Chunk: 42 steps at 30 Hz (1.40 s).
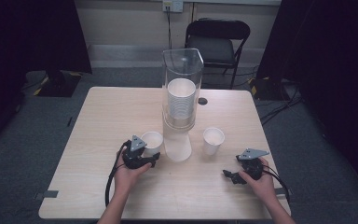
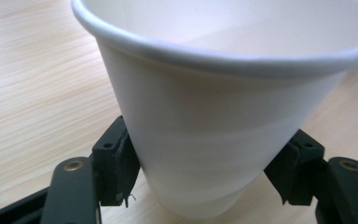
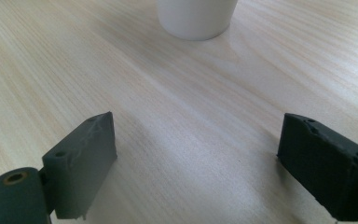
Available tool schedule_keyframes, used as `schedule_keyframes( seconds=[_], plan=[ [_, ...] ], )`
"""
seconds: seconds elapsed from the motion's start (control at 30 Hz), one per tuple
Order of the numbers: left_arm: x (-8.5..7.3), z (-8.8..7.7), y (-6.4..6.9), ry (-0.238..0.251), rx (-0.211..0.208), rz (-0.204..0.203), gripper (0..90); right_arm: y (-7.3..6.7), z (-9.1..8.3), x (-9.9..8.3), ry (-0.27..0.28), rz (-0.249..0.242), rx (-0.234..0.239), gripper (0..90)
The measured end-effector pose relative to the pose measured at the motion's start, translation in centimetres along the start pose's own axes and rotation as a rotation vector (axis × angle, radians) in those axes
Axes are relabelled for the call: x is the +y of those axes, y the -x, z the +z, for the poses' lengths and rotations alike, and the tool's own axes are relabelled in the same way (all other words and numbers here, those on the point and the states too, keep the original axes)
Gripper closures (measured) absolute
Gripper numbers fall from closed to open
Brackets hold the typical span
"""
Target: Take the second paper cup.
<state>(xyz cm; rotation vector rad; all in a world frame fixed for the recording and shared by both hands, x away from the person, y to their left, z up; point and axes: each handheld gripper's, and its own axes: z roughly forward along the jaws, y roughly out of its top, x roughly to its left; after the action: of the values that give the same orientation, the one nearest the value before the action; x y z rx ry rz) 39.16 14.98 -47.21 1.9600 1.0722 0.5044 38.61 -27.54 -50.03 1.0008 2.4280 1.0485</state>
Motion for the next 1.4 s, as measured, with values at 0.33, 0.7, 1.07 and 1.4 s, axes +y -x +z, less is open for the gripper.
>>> schedule_keyframes(
  seconds=[0.33, 0.7, 1.07, 1.4],
  plan=[
    [-0.4, 1.0, -0.7, -0.010, 0.023, -0.005, 31.8, 0.0, 0.0, 0.0, 0.000, 0.002, 0.000, 10.6],
    [-0.8, 1.3, -0.9, -0.062, 0.034, 0.028, 30.7, 0.0, 0.0, 0.0, -0.001, 0.001, 0.000, 10.6],
    [-2.1, 0.4, -1.7, -0.069, 0.030, 0.000, 20.3, 0.0, 0.0, 0.0, -0.001, 0.002, -0.001, 10.6],
    [-3.4, -1.9, -2.7, -0.081, 0.026, -0.031, 16.8, 0.0, 0.0, 0.0, -0.001, 0.001, -0.001, 10.6]
  ],
)
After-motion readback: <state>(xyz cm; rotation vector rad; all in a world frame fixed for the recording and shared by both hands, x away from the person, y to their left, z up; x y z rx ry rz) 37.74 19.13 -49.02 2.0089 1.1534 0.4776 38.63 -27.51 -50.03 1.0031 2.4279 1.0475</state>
